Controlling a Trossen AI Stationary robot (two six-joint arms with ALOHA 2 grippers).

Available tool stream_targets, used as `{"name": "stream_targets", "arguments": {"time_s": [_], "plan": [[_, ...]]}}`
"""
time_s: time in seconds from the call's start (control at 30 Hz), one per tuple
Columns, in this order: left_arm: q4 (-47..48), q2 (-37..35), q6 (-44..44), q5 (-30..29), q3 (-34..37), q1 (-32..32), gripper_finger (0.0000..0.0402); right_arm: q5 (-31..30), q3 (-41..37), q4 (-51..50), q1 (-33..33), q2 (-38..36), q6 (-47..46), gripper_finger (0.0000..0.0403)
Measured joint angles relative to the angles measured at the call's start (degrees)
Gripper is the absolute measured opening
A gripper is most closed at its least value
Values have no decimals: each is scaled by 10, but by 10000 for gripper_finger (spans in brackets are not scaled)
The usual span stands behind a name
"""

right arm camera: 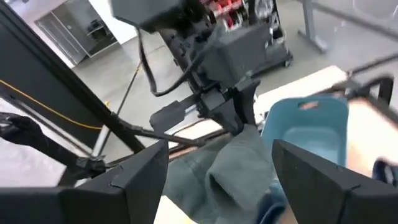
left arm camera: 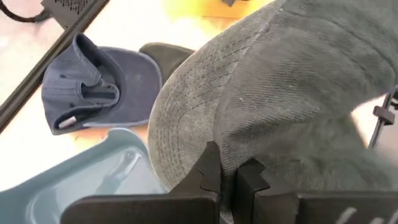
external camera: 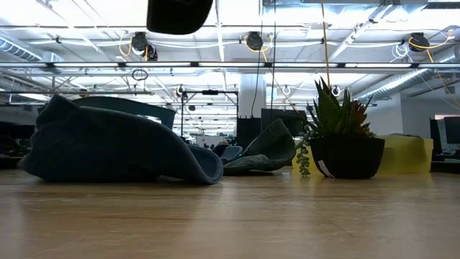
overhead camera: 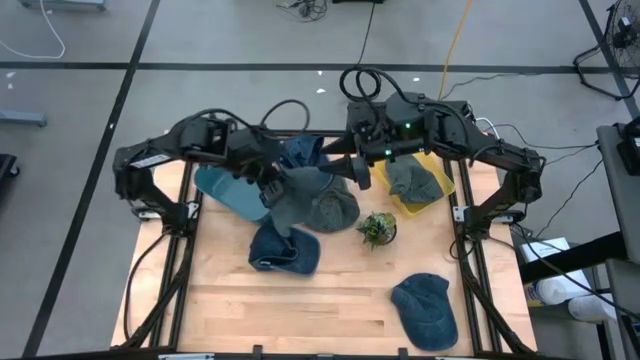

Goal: Pick & Place hat
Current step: Put the bottom gray cap into the yellow bin

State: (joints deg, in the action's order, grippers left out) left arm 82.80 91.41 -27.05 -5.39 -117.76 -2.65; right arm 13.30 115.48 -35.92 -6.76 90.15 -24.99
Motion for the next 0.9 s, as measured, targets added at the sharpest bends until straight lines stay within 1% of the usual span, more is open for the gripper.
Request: {"name": "stream_targets", "arguments": {"time_s": [0.13,0.2,0.3,0.4,0.47,0.57,0.73,0.8,0.9], "plan": [[7,34,4,0,-33,1,5,2,0,-11,0,0,-6,277],[9,50,12,10,-42,1,5,2,0,-11,0,0,4,277],[3,65,16,21,-45,1,5,-14,0,-17,-2,0,13,277],[-2,70,26,26,-45,2,5,-33,0,-41,-6,2,15,277],[-2,69,31,24,-46,5,5,-41,-6,-38,-8,9,16,277],[-3,69,37,20,-46,5,5,-42,-22,-44,-8,15,13,277],[-3,69,54,19,-46,9,5,-41,-51,-14,-8,27,-3,277],[-2,69,60,20,-46,12,5,-39,-67,13,-8,28,-13,277],[-1,69,60,17,-46,15,5,-15,-97,52,-8,30,-40,277]]}}
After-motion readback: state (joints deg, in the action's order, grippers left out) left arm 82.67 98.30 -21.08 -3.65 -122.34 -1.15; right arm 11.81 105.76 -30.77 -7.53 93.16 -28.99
